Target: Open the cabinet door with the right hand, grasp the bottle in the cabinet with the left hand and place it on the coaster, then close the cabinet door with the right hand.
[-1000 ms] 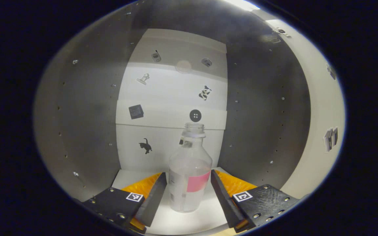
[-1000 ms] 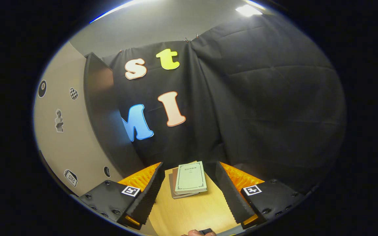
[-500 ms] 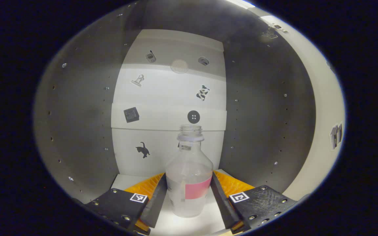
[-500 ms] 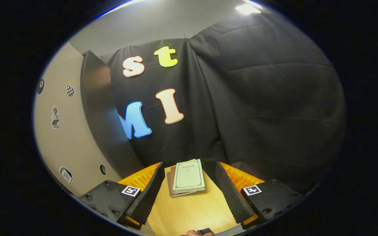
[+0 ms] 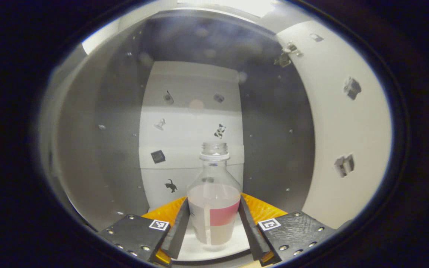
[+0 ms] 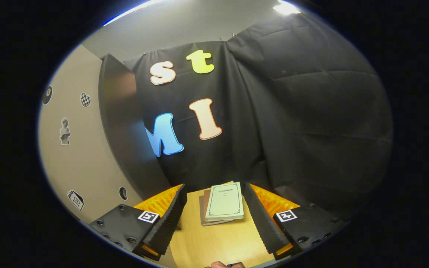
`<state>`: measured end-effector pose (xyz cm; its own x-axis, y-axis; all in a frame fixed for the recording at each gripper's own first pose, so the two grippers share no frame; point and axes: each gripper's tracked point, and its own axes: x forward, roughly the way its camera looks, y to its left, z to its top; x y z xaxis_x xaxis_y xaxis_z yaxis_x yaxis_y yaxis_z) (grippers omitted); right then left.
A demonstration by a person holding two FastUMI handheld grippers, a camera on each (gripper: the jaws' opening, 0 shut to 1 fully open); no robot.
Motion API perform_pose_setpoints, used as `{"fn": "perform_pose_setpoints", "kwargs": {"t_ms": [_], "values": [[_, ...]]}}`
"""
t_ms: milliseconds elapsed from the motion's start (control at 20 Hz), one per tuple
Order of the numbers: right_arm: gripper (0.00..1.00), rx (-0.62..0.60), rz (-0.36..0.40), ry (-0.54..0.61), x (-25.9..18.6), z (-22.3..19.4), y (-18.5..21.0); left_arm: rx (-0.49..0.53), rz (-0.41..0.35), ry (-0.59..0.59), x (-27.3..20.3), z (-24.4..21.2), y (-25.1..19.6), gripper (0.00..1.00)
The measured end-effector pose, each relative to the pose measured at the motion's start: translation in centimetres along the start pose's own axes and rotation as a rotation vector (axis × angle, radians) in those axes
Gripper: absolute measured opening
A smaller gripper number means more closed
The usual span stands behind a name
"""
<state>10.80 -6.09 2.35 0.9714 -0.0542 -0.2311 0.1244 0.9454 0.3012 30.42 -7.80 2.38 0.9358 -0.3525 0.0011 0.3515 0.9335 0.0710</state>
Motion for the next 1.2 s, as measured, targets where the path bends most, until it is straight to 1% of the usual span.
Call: {"fn": "perform_pose_setpoints", "kwargs": {"t_ms": [100, 200, 300, 400, 500, 550, 650, 700, 750, 800, 950, 1050, 1100, 1200], "values": [[0.98, 0.009, -0.013, -0.015, -0.7, -0.3, 0.2, -0.005, 0.004, -0.015, -3.6, 1.3, 1.0, 0.71], [0.98, 0.013, -0.02, -0.011, -1.5, -1.2, 0.8, -0.002, 0.037, -0.016, -7.7, 1.8, 3.0, 0.7], [0.98, 0.007, -0.035, -0.011, -2.0, -1.8, 1.0, 0.012, 0.097, -0.022, -12.3, 1.4, 5.8, 0.7], [0.98, 0.012, -0.058, -0.019, -2.6, -2.4, 1.2, 0.045, 0.177, -0.011, -16.9, -0.6, 9.5, 0.7], [0.98, 0.034, -0.075, -0.02, -2.9, -3.1, 1.4, 0.073, 0.253, 0.023, -21.4, -4.0, 12.8, 0.7], [0.98, 0.048, -0.08, -0.019, -2.9, -3.5, 1.5, 0.072, 0.282, 0.041, -23.2, -6.2, 13.9, 0.7], [0.98, 0.067, -0.09, -0.032, -2.8, -3.8, 1.8, 0.046, 0.329, 0.066, -26.7, -11.0, 15.7, 0.7], [0.98, 0.065, -0.081, -0.039, -2.6, -3.8, 2.3, 0.035, 0.351, 0.075, -28.3, -13.2, 16.5, 0.72], [0.98, 0.054, -0.088, -0.054, -2.5, -4.0, 2.3, 0.023, 0.371, 0.087, -29.7, -15.6, 17.2, 0.72], [0.98, 0.039, -0.09, -0.074, -2.4, -4.0, 2.3, 0.01, 0.383, 0.1, -30.5, -17.7, 17.4, 0.7], [0.98, 0.035, -0.115, -0.148, -2.4, -3.8, 2.6, -0.006, 0.409, 0.144, -31.6, -23.9, 17.8, 0.72], [0.98, 0.059, -0.142, -0.216, -2.9, -3.4, 2.3, -0.011, 0.422, 0.17, -31.6, -27.9, 18.2, 0.7], [0.98, 0.059, -0.161, -0.244, -3.2, -3.3, 2.0, -0.012, 0.428, 0.178, -31.7, -29.7, 18.3, 0.72], [0.98, 0.021, -0.203, -0.271, -3.9, -3.7, 1.3, -0.007, 0.424, 0.174, -31.7, -32.3, 18.1, 0.71]]}}
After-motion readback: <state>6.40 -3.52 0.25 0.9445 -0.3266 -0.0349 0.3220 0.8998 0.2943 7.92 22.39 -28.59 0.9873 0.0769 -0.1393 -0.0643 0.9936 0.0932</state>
